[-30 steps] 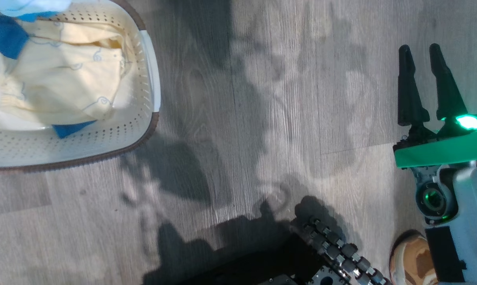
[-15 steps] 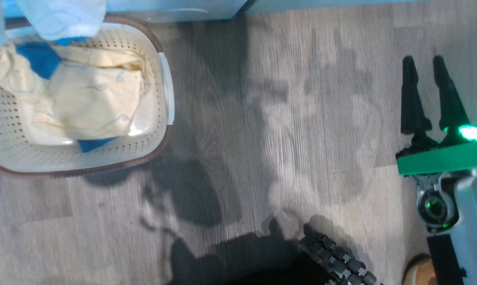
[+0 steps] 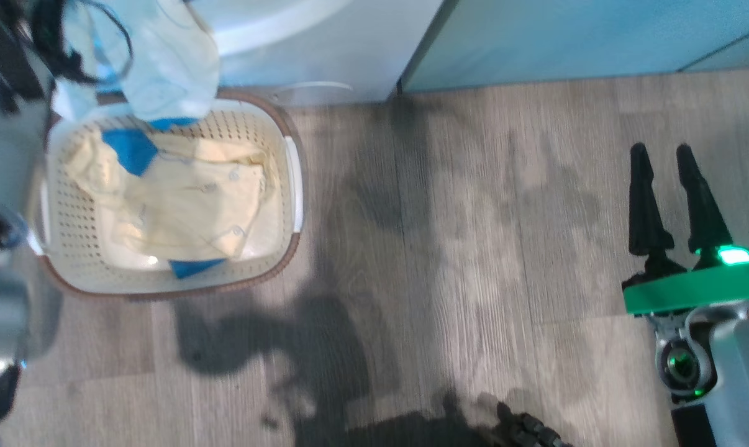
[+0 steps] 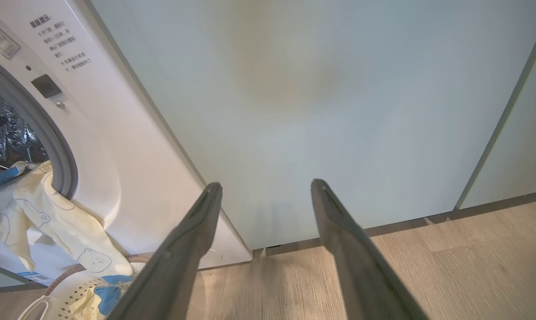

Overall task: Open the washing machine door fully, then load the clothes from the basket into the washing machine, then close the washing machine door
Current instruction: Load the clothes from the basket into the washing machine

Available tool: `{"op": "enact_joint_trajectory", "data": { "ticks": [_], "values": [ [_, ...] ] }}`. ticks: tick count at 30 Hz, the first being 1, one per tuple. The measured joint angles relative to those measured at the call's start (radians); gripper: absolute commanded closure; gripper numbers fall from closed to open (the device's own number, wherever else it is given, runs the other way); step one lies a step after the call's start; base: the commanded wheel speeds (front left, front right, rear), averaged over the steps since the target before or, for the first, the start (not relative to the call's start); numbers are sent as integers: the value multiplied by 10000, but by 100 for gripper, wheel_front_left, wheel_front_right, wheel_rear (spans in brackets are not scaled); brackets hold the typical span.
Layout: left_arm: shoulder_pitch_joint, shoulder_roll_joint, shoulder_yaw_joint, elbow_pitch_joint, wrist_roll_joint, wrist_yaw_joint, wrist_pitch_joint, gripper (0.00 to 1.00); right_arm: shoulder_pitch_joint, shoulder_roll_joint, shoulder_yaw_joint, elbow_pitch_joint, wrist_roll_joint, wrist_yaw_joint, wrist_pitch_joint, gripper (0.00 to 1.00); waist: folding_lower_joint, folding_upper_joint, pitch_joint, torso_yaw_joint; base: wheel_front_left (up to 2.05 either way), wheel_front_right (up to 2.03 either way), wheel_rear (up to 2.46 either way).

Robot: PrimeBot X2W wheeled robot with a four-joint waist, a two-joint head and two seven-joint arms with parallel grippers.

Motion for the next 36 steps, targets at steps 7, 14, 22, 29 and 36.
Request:
{"op": "enact_joint_trajectory", "data": {
  "ticks": [7,14,22,29,36],
  "values": [
    [2167,21,447,-1839,36,247,-2,0,541,-67,-102,17,-2,-2,0,0,0,0,-851,144,0,0,0],
    [4903,-27,1337,-4366,416,813,-6,0,1027,-136,-299,48,-77,0,0,0,0,0,-1545,359,0,0,0],
    [8014,-330,2615,-6412,744,1149,-8,0,1325,-140,-320,46,-79,0,0,0,0,0,-2098,582,0,0,0],
    [9945,-871,3492,-7653,1189,1233,-8,0,1599,-142,-290,63,-79,0,0,0,0,0,-2359,761,0,0,0],
    [11073,-1388,4242,-8301,1774,1229,-8,0,1597,-144,-284,56,-75,0,0,0,0,0,-2261,810,0,0,0]
  ]
}}
